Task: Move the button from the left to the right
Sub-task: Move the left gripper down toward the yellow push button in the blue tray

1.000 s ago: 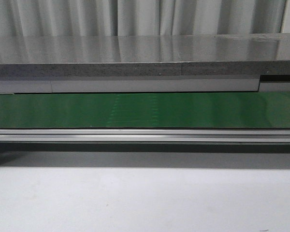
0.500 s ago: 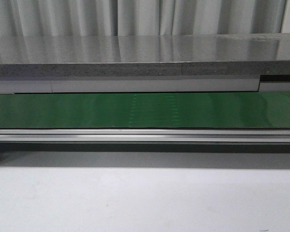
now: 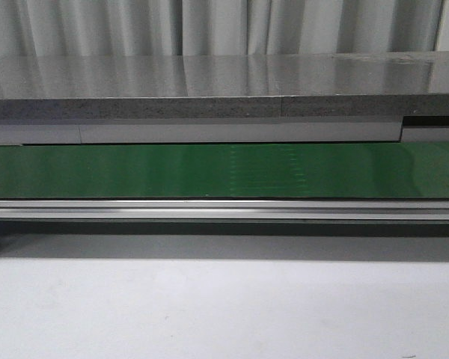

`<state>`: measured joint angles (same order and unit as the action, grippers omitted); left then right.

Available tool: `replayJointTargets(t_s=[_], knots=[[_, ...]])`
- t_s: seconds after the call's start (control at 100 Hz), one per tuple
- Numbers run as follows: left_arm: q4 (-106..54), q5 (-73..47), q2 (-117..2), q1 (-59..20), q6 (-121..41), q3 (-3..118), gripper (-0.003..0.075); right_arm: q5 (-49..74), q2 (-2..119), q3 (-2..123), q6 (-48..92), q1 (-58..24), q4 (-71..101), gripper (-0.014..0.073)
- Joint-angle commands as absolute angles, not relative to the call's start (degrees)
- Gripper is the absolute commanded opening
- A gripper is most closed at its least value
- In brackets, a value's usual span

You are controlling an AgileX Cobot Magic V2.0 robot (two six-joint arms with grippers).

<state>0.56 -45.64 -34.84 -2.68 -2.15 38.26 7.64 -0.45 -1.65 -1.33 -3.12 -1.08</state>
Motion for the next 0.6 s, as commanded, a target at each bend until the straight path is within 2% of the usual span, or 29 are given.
replayJointTargets(t_s=[0.0, 0.14, 0.21, 0.42, 0.59], knots=[[0.81, -42.32, -35.26, -3.20, -1.46, 40.35, 0.0229, 2.84, -1.42, -1.71, -1.08, -3.17, -1.61, -0.0122], [1.10, -42.32, -35.26, -3.20, -1.46, 40.35, 0.0502, 2.84, -1.42, -1.71, -1.08, -3.17, -1.61, -0.0122], [1.91, -42.43, -35.26, -3.20, -1.46, 40.35, 0.0588, 2.84, -1.42, -1.71, -1.08, -3.17, -1.61, -0.0122], [5.54, -42.69, -35.72, -1.30, 2.75, 41.67, 0.0603, 2.84, -1.42, -1.71, -1.08, -3.17, -1.61, -0.0122], [9.97, -45.33, -41.45, 4.76, 4.35, 44.84, 0.0603, 2.84, -1.42, -1.71, -1.08, -3.17, -1.61, -0.0122]])
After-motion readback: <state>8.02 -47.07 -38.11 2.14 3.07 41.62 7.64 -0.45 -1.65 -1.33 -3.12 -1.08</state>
